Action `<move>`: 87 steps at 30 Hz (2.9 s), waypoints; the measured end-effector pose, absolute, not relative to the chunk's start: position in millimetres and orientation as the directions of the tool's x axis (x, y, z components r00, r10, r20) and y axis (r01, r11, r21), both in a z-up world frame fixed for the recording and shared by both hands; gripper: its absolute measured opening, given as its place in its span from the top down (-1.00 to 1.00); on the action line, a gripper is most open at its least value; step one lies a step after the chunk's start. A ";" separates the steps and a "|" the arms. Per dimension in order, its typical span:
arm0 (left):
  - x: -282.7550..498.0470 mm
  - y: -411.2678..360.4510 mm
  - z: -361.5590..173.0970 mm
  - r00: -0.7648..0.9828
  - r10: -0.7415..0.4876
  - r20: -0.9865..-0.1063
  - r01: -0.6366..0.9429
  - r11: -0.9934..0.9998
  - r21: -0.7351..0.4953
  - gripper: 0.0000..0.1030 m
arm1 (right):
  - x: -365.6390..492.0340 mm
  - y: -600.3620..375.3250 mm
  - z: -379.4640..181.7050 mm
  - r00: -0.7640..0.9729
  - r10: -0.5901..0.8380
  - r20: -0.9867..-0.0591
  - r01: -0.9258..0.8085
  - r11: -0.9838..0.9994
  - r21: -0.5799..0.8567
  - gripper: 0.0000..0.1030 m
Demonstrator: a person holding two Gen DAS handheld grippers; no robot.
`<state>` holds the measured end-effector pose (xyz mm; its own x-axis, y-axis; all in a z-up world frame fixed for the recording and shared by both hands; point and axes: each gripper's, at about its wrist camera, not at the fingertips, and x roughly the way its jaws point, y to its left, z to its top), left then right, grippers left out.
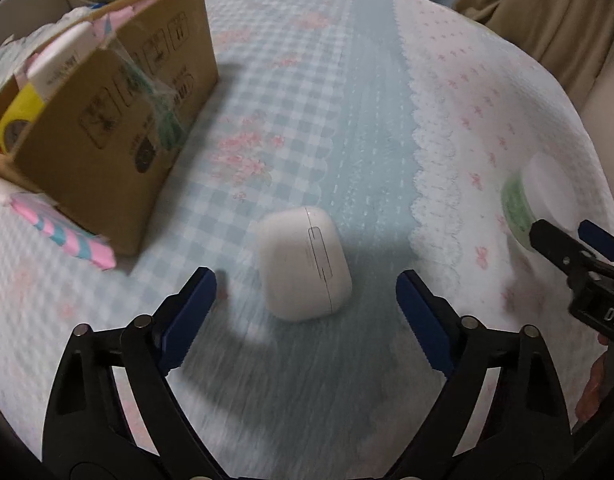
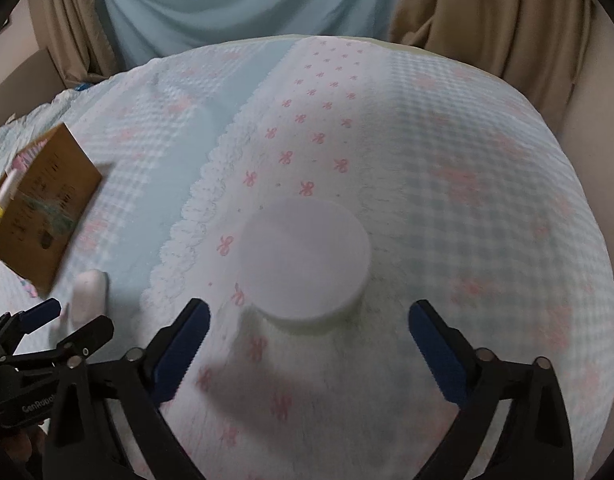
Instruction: Organize rigid objects
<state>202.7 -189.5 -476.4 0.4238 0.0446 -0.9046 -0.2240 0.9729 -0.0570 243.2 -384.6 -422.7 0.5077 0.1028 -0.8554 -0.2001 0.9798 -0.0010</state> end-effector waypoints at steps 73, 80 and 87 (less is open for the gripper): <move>119.2 -96.1 -269.6 0.529 -0.070 -0.846 -0.176 0.966 -0.190 0.75 | 139.0 -314.9 -220.0 0.593 0.188 -0.783 -0.240 0.969 0.051 -0.28; 133.1 -119.2 -319.4 0.447 -0.099 -0.889 -0.161 0.969 -0.189 0.30 | 137.4 -320.1 -240.5 0.563 0.190 -0.804 -0.251 0.967 0.053 -0.28; 160.2 -141.4 -384.7 0.370 -0.064 -0.927 -0.193 0.971 -0.144 -1.00 | 136.8 -348.6 -274.2 0.523 0.154 -0.838 -0.205 0.977 0.051 -0.28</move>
